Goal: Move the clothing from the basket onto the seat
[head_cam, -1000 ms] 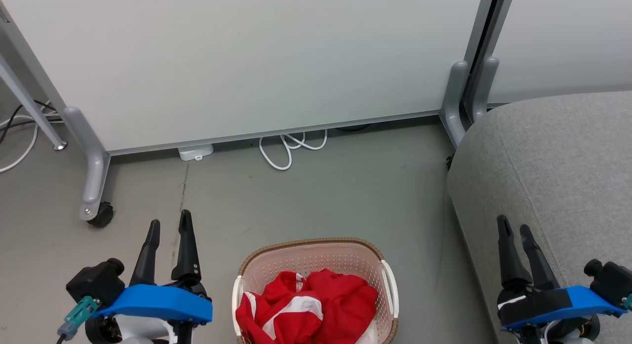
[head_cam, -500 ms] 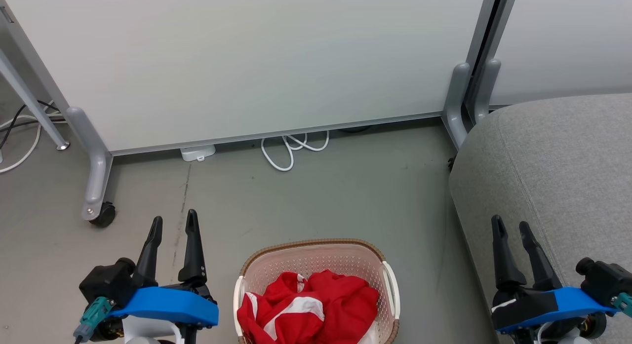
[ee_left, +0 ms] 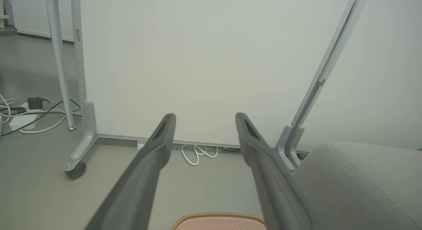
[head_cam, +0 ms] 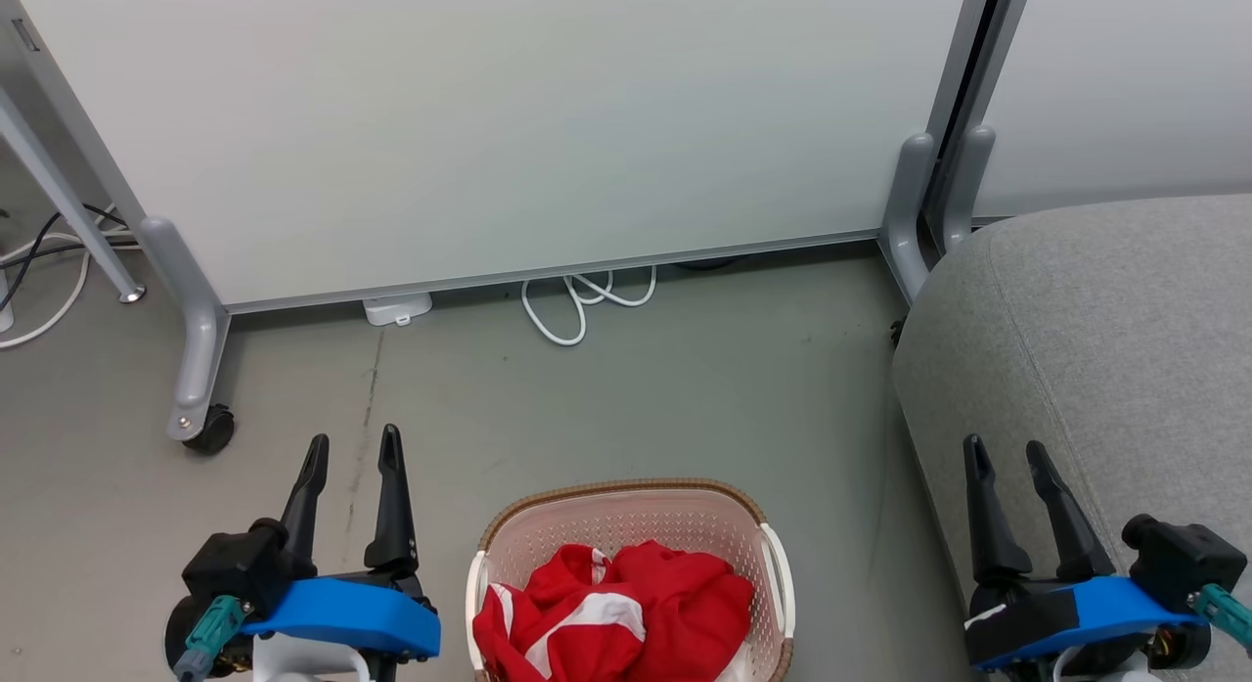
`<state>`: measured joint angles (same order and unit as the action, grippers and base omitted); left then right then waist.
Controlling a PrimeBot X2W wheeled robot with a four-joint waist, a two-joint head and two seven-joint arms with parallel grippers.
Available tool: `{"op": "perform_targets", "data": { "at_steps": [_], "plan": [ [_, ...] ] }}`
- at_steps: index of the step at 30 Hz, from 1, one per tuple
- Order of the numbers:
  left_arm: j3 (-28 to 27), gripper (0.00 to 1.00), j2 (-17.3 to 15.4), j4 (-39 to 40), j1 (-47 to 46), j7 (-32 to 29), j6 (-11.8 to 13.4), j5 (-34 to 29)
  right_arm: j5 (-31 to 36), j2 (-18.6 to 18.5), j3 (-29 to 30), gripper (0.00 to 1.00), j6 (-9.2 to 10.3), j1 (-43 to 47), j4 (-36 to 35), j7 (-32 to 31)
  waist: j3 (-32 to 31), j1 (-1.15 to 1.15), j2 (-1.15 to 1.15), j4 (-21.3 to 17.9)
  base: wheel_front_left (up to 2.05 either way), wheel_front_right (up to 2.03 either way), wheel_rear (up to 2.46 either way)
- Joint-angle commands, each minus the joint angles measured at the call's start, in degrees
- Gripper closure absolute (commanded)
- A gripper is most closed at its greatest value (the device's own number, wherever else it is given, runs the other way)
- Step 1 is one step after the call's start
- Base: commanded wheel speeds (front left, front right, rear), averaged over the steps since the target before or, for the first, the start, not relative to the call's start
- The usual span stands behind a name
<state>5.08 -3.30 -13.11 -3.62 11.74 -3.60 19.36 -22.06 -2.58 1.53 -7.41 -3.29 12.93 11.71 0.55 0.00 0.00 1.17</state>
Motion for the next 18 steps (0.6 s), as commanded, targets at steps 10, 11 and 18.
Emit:
{"op": "perform_targets", "data": {
  "at_steps": [10, 11, 18],
  "plan": [
    [0.6, 0.0, 0.2, -2.2, 0.1, 1.5, -0.7, -3.0, 5.7, -0.4, 0.0, 0.0, -0.12, 0.4, 0.4, 1.6, -0.4, 0.0, 0.0, 0.1, 0.0, 0.0, 0.0],
    [0.7, 0.0, 0.2, -2.4, 0.1, 1.7, -0.7, -3.3, 6.2, -0.4, 0.0, 0.0, -0.12, 0.4, 0.4, 1.7, -0.5, 0.0, 0.0, 0.1, 0.0, 0.0, 0.0],
    [1.0, 0.0, 0.3, -3.3, -0.1, 2.4, -0.8, -4.8, 8.9, -0.4, -0.2, 0.0, -0.13, 0.4, 0.4, 2.1, -0.5, 0.0, 0.0, 0.2, 0.0, 0.0, 0.0]
  ]
}}
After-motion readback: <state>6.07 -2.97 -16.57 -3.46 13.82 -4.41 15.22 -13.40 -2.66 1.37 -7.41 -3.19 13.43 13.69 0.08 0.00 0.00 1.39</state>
